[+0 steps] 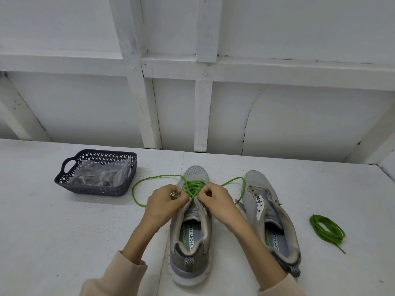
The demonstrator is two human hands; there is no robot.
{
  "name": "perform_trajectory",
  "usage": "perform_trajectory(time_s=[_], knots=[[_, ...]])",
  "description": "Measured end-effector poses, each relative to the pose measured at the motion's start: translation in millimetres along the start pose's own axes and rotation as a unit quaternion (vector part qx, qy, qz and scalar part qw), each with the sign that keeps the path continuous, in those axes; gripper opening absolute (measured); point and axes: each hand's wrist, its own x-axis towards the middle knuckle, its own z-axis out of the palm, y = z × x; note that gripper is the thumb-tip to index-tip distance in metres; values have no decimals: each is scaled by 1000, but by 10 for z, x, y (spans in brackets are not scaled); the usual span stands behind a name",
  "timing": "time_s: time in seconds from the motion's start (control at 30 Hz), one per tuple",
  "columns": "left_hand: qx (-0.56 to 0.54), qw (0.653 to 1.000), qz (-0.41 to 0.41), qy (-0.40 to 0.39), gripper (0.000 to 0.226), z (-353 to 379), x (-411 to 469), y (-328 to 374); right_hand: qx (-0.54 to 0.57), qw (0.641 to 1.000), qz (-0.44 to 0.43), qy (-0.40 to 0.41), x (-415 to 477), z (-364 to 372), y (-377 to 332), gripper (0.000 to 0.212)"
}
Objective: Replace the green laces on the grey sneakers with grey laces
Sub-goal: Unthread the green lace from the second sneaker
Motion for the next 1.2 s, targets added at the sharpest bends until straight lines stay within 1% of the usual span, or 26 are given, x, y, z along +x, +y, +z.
perform_trajectory(time_s=[0.07,0.13,0.2,0.27,0.33,0.37,0.43,0.53,0.6,0.67,0.73,0.8,0.83,0.9,1.0,1.1,1.2], knots=[[90,996,11,8,16,42,-17,44,26,1000,13,-2,9,17,9,17],[122,992,22,13,17,62,-25,37,58,998,20,6,-1,25,17,16],[103,994,30,7,16,50,-42,16,112,993,26,12,-28,-5,38,11],[31,999,32,-3,13,19,-51,-40,151,988,26,4,-63,-50,55,11],[-28,999,40,-19,10,-5,-59,-84,159,987,20,2,-81,-68,61,8],[-40,998,44,-26,10,-9,-55,-99,155,988,18,5,-77,-68,58,6],[-28,998,46,-27,11,3,-37,-103,141,990,20,3,-57,-50,40,8],[54,998,29,-21,20,46,-32,-43,103,994,28,-12,-25,-9,19,13],[69,997,18,-29,25,65,-37,-23,111,993,36,-17,-23,-4,21,15],[42,998,13,-41,26,50,-35,-35,160,986,40,-29,-35,-33,25,15],[-11,999,16,-51,22,5,-38,-72,197,979,41,-41,-58,-80,23,13],[-68,996,16,-59,15,-38,-41,-100,204,977,36,-42,-78,-99,17,8],[-77,995,17,-59,12,-49,-38,-102,202,978,34,-39,-77,-95,18,7],[-52,997,17,-52,10,-42,-29,-96,198,979,39,-36,-66,-77,15,9],[22,999,11,-29,15,-5,-38,-59,199,977,58,-49,-60,-49,-10,13],[22,999,19,-28,16,11,-51,-69,235,969,60,-39,-91,-40,15,13],[-25,999,21,-44,12,-23,-58,-128,261,964,49,-26,-126,-59,42,7]])
